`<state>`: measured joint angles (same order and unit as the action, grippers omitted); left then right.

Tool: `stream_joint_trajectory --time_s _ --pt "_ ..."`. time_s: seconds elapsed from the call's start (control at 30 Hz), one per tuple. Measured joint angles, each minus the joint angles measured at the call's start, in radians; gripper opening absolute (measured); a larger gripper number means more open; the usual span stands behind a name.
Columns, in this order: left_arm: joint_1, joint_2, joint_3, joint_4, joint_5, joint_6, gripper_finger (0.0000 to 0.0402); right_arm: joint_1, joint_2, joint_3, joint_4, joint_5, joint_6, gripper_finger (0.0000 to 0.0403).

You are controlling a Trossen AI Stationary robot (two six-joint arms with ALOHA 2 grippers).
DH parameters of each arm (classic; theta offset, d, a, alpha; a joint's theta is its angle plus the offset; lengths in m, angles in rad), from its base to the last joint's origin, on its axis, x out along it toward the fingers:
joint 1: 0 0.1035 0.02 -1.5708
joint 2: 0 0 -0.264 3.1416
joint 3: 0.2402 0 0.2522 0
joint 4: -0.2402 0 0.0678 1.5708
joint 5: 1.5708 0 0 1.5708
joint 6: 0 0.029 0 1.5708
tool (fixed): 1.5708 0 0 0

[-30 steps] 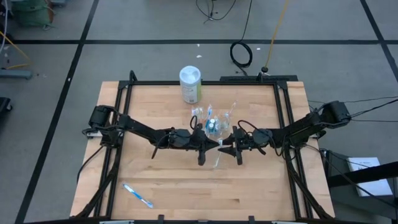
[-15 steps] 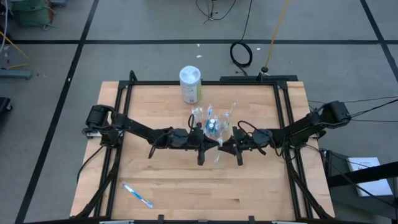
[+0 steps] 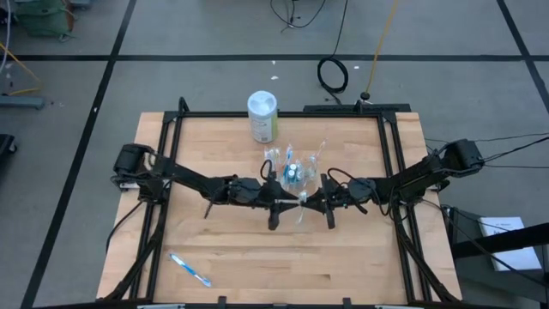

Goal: Pick & Place toothbrushing station
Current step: Put the green toothbrush into the transparent organizer

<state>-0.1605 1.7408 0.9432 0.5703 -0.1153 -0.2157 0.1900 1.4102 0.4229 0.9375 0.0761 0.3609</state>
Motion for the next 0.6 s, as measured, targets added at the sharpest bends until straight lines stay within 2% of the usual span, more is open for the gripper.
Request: stream_joint_trajectory --time_s 0.1,0.23,0.33,0.43,0.6 --pt "-0.001 -0.109 0.001 -0.184 0.010 -0.003 0.0128 0.002 -0.026 -0.001 -0.013 0.000 -0.019 0.0012" --pt "0.000 -0.253 0.001 -0.437 0.009 -0.068 0.0133 0.002 -0.105 0.002 -0.063 -0.003 -0.057 0.0014" --pt "-0.006 -0.334 0.001 -0.569 0.006 -0.111 0.0133 0.002 -0.192 0.027 -0.234 -0.007 -0.106 0.0011" --pt "-0.015 -0.377 0.001 -0.643 -0.020 -0.101 0.0134 0.003 -0.269 0.078 -0.394 0.064 -0.141 0.0011" --pt "-0.045 -0.389 0.002 -0.654 -0.179 -0.083 0.0134 0.002 -0.375 0.131 -0.557 0.205 -0.251 0.0011"
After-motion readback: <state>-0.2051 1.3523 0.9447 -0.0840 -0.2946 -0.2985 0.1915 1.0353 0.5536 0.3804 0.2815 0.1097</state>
